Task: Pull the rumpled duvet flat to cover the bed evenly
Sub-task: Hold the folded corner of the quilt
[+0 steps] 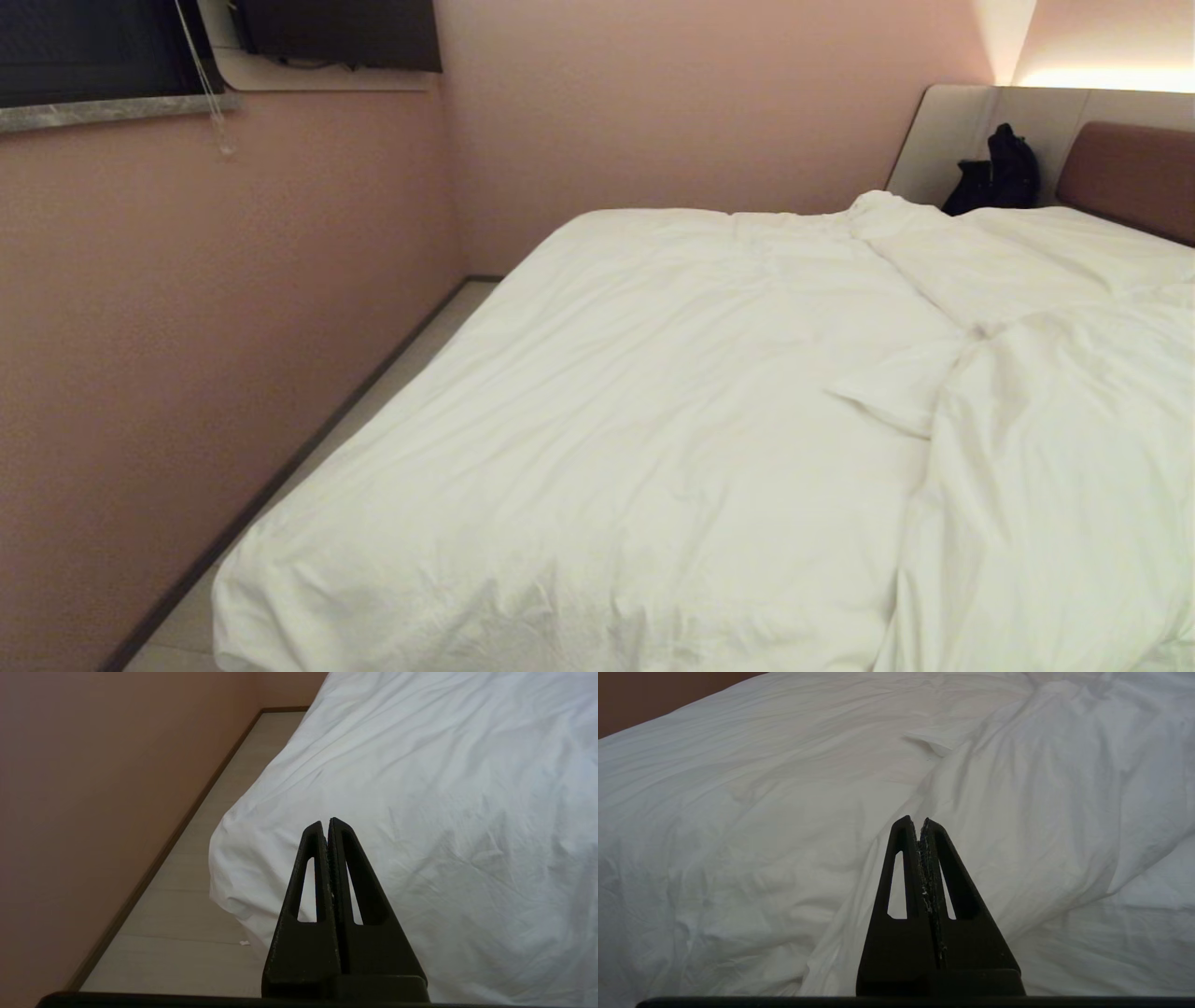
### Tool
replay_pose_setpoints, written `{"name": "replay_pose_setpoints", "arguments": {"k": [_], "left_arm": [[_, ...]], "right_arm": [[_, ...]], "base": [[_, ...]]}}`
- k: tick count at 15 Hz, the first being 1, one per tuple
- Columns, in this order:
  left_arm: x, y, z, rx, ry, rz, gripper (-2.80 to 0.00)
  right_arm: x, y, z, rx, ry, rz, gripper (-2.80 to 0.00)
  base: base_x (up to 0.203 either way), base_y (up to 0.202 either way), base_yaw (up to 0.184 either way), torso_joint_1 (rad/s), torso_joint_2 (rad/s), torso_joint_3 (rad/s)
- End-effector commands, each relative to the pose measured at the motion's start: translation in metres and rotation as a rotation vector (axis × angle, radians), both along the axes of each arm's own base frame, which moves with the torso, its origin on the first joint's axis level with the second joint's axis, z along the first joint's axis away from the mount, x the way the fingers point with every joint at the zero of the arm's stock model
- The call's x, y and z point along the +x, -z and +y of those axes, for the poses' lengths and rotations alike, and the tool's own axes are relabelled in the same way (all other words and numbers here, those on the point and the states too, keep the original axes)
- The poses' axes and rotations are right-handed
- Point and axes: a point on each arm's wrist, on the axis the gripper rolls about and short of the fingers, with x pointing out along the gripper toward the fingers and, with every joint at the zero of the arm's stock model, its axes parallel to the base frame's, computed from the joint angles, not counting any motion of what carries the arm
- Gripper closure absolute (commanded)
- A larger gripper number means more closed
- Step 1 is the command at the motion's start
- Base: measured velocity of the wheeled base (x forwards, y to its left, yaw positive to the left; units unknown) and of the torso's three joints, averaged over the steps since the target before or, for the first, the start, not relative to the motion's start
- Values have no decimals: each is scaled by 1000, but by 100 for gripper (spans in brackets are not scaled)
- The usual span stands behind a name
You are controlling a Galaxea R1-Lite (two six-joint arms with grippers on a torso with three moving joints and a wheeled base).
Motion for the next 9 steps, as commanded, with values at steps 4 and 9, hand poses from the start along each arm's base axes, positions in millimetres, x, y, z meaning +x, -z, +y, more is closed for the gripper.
{"name": "replay_pose_setpoints", "arguments": {"k": [4,9], "left_arm": [[0,1,0,0,3,4,0],[0,1,0,-11,0,4,0]], "right_arm": [[0,0,0,0,0,0,0],[0,0,0,-1,0,0,0]], "base": [[0,0,0,0,0,0],[0,0,0,0,0,0]]}}
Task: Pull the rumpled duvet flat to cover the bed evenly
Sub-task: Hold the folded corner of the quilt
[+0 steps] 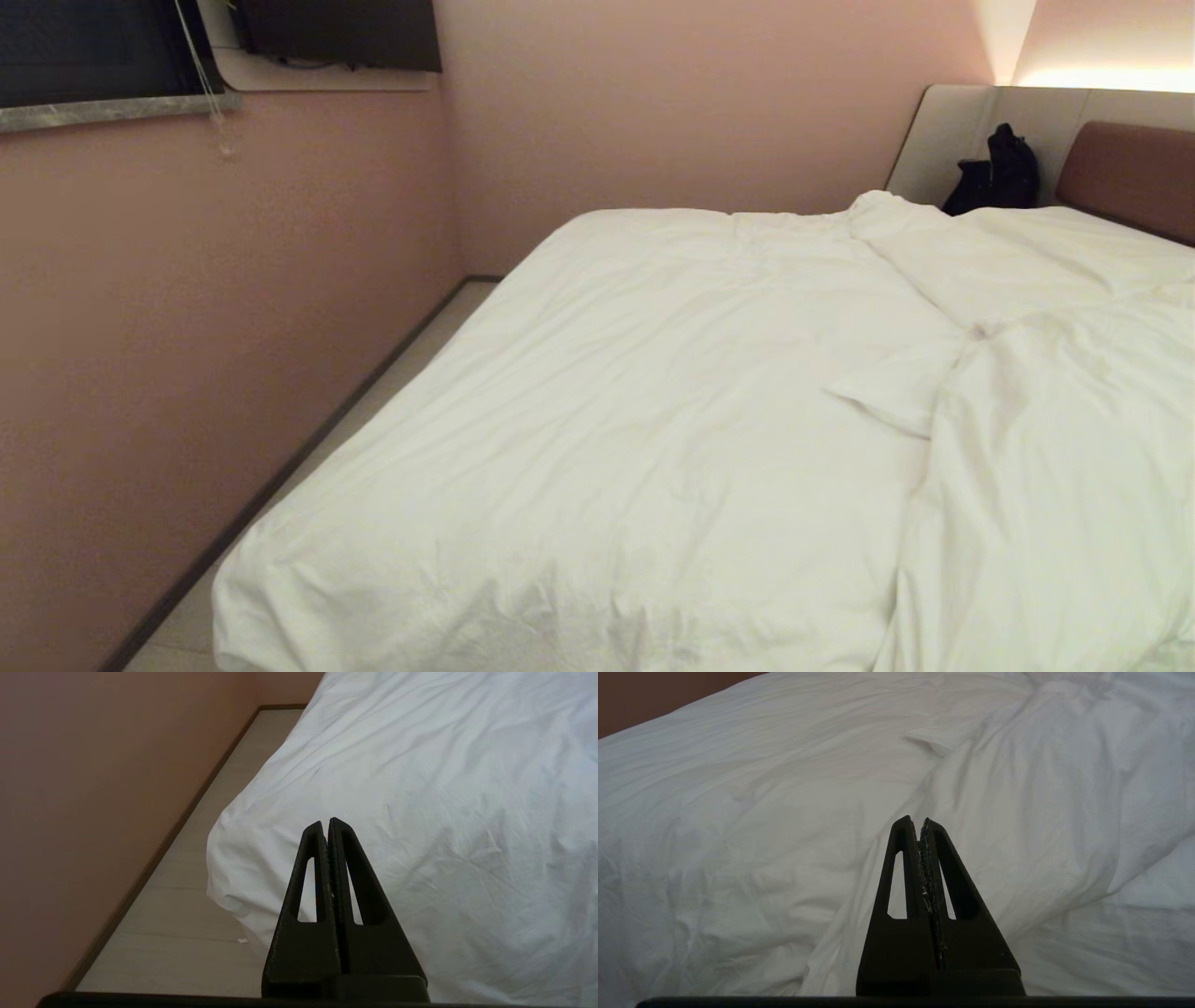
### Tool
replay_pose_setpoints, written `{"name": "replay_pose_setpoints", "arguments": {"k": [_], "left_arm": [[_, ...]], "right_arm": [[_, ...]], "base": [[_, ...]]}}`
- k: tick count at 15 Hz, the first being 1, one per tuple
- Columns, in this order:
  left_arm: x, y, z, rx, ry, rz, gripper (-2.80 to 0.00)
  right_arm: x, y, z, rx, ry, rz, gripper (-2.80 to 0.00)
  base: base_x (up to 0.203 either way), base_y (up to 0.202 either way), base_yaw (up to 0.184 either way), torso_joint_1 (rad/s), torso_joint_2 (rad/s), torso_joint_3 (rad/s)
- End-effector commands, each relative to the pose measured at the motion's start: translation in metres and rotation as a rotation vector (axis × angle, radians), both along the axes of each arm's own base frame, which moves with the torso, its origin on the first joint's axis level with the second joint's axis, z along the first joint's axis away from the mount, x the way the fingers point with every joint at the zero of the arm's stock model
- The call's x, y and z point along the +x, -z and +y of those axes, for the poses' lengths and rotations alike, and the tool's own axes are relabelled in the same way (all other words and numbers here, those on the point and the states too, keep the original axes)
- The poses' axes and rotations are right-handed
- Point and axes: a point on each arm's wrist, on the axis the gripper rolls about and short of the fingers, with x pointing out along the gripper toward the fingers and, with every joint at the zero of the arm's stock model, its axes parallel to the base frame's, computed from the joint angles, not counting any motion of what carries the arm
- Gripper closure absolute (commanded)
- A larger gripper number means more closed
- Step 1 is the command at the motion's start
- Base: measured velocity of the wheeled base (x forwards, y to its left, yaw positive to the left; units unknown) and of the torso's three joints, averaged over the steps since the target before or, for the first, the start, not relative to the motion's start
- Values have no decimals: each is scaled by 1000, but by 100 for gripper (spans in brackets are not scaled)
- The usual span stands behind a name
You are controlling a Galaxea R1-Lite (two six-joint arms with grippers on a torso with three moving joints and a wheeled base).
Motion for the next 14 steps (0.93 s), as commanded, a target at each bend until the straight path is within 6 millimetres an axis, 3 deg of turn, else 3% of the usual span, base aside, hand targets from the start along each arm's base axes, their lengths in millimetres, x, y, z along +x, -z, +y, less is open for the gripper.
{"name": "replay_pose_setpoints", "arguments": {"k": [1,14], "left_arm": [[0,0,0,-4,-2,-1,0],[0,0,0,-4,0,-1,0]], "right_arm": [[0,0,0,0,0,0,0],[0,0,0,0,0,0,0]], "base": [[0,0,0,0,0,0],[0,0,0,0,0,0]]}}
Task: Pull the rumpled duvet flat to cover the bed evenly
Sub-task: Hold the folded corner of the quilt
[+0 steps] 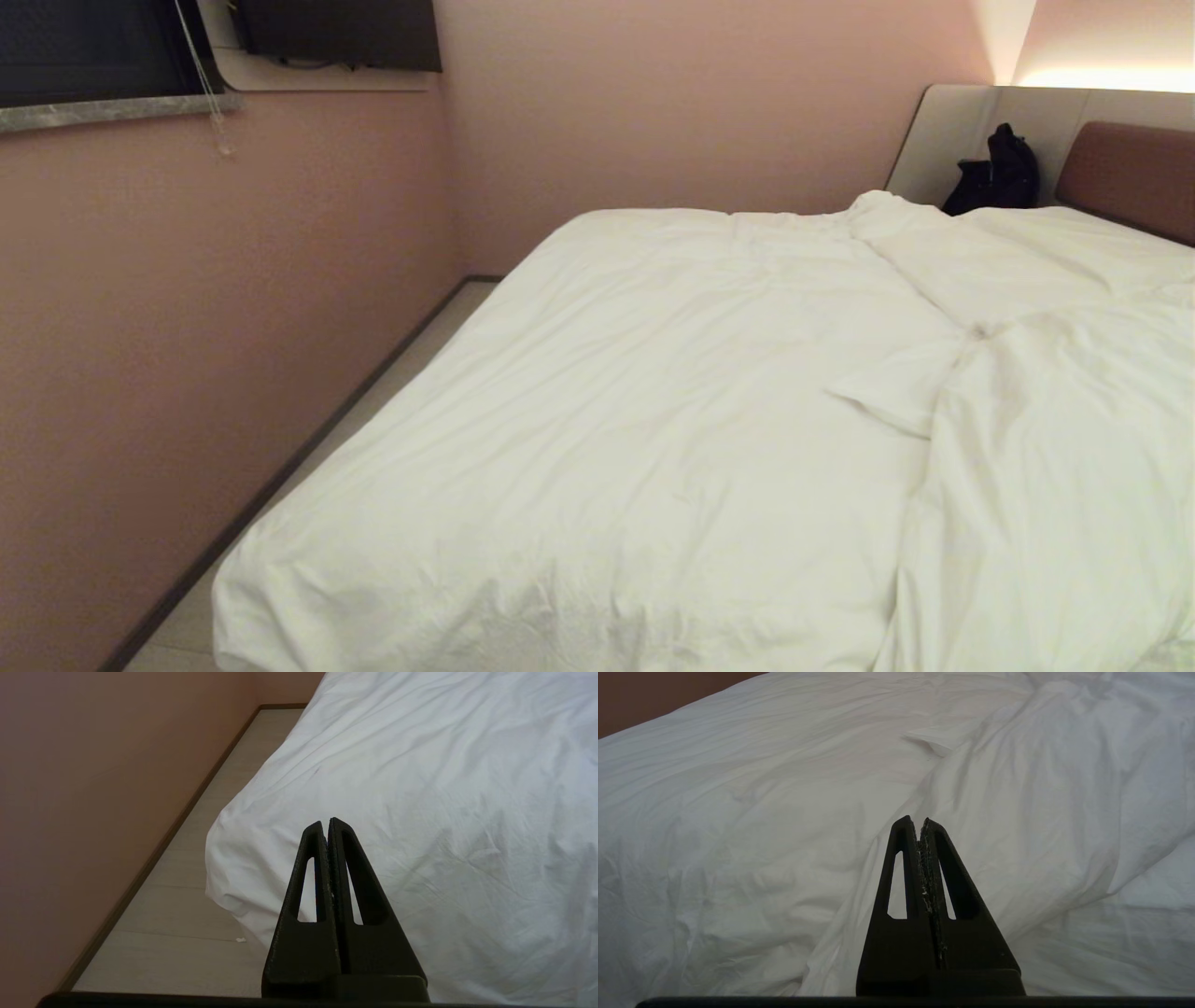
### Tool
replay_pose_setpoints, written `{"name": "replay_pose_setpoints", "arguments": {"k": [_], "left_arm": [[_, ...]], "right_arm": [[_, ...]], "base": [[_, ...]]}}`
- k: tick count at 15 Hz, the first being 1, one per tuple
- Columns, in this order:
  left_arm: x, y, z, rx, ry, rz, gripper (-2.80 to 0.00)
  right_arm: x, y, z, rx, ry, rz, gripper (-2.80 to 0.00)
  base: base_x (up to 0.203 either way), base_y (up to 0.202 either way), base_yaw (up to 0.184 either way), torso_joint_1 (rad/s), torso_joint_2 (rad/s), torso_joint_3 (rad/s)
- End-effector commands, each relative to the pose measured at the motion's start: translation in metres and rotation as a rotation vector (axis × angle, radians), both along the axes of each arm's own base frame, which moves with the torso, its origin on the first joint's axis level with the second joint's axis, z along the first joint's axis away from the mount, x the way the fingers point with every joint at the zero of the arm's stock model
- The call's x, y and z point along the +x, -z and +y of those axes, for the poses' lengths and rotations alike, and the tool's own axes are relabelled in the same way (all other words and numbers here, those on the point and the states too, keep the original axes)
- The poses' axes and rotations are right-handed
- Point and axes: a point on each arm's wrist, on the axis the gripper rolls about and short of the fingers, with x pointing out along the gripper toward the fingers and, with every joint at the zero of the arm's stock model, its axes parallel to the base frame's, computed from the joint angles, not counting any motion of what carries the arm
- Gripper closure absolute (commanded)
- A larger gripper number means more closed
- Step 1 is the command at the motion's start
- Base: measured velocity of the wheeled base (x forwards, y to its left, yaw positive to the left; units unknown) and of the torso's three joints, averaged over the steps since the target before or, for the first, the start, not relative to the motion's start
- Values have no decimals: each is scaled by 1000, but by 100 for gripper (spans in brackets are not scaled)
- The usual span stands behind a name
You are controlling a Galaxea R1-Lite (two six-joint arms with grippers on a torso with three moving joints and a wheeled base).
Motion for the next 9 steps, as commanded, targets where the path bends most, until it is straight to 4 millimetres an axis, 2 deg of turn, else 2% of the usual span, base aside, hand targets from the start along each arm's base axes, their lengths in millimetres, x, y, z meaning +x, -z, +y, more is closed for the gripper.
{"name": "replay_pose_setpoints", "arguments": {"k": [1,9], "left_arm": [[0,0,0,-1,-2,0,0],[0,0,0,-1,7,2,0]], "right_arm": [[0,0,0,-1,0,0,0],[0,0,0,-1,0,0,0]], "base": [[0,0,0,0,0,0],[0,0,0,0,0,0]]}}
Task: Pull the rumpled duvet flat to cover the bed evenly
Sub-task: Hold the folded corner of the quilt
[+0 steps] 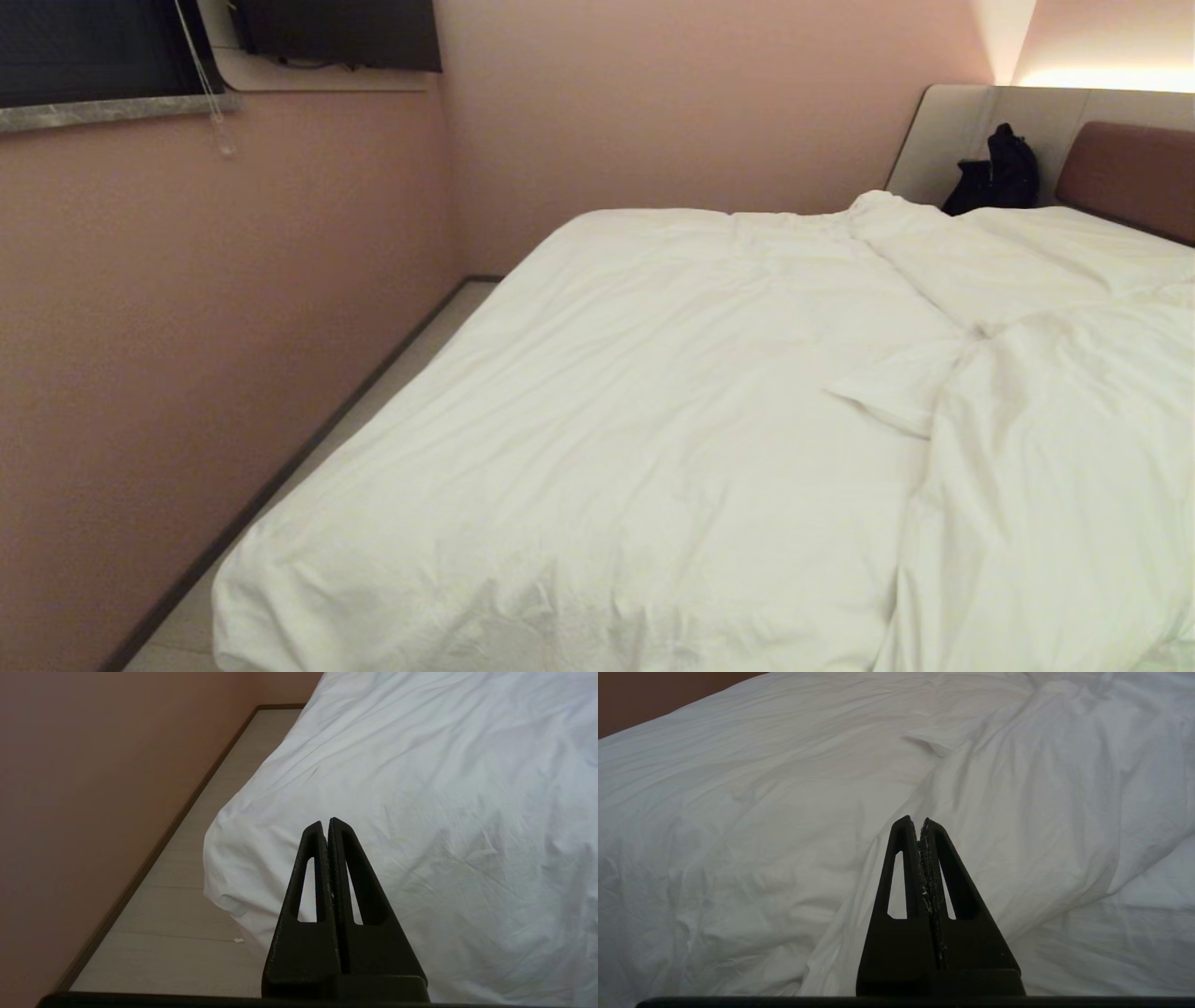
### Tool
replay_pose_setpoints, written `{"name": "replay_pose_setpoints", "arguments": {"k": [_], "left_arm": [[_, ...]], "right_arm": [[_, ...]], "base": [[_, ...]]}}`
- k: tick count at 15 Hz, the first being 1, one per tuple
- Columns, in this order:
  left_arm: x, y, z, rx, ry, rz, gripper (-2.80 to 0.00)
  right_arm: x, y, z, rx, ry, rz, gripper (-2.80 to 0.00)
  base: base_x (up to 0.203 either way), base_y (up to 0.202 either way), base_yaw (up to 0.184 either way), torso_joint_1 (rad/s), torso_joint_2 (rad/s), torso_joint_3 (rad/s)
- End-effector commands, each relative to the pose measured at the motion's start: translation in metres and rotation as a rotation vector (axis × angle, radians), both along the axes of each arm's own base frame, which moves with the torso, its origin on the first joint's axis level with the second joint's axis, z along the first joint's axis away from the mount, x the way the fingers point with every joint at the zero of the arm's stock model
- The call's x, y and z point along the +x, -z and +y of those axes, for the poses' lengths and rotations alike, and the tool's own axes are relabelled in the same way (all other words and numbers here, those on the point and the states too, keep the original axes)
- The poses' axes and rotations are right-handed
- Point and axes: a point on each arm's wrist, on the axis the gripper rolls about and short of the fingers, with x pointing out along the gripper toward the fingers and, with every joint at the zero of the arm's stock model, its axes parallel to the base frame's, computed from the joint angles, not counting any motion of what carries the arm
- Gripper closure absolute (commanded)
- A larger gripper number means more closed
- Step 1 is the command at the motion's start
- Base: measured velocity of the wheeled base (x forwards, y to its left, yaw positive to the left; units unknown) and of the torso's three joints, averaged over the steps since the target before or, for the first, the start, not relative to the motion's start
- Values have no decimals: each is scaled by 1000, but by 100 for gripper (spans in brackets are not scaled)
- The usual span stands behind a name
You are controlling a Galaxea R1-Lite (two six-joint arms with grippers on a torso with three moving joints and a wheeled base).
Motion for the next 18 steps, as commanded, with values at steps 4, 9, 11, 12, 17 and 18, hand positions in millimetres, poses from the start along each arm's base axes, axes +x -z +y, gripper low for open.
{"name": "replay_pose_setpoints", "arguments": {"k": [4,9,11,12,17,18], "left_arm": [[0,0,0,-21,-6,-2,0],[0,0,0,-33,-6,-2,0],[0,0,0,-32,-6,-2,0],[0,0,0,-32,-6,-2,0],[0,0,0,-24,-9,-1,0],[0,0,0,-24,-9,-1,0]], "right_arm": [[0,0,0,1,0,0,0],[0,0,0,1,0,0,0],[0,0,0,1,0,0,0],[0,0,0,1,0,0,0],[0,0,0,1,0,0,0],[0,0,0,-1,0,2,0]], "base": [[-63,0,0,7,1,1],[-117,0,1,-3,0,2],[0,0,0,0,0,0],[0,0,0,0,0,0],[0,0,0,0,0,0],[0,0,0,0,0,0]]}}
